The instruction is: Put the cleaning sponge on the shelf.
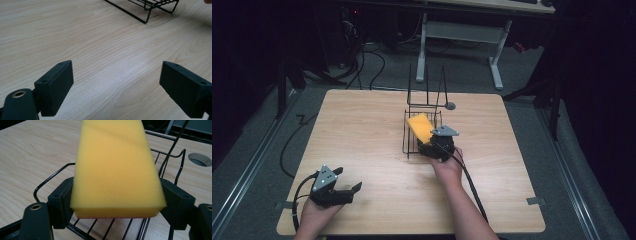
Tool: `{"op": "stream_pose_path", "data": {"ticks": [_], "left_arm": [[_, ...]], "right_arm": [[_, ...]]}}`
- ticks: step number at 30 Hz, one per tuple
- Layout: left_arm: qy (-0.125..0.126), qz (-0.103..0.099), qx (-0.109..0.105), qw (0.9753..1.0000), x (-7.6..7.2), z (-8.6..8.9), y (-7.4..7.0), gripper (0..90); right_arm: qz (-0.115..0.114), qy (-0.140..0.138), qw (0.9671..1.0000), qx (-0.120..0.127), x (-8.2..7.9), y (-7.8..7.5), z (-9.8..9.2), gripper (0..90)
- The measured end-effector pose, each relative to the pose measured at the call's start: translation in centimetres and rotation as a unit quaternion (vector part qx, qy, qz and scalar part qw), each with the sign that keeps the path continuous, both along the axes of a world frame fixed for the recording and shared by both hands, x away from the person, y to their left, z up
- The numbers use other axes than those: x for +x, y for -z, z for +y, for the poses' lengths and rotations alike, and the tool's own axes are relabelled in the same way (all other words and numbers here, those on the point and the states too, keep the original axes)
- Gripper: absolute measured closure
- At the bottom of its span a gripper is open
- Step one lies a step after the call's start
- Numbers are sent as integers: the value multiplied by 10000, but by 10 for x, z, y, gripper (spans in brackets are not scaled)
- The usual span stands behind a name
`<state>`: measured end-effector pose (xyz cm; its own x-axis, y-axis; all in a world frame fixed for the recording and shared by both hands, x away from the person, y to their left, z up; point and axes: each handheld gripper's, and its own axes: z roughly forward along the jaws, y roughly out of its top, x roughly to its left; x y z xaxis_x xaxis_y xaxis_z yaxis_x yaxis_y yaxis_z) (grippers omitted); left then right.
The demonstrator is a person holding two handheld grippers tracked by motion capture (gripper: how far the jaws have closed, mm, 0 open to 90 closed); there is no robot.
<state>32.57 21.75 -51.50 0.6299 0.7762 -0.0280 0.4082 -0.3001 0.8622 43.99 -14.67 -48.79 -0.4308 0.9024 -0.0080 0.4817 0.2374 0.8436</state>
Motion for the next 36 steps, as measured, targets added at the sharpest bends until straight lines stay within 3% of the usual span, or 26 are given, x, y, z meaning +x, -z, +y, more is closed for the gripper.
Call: {"op": "stream_pose_path", "data": {"ticks": [13, 36], "left_arm": [[6, -9, -30, 10000, -1, 0, 0, 126], [25, -11, -29, 10000, 0, 0, 0, 126]], "right_arm": [[270, 71, 9995, -111, 8, 14, 3, 236], [325, 94, 9990, -292, 8, 19, 6, 230]]}}
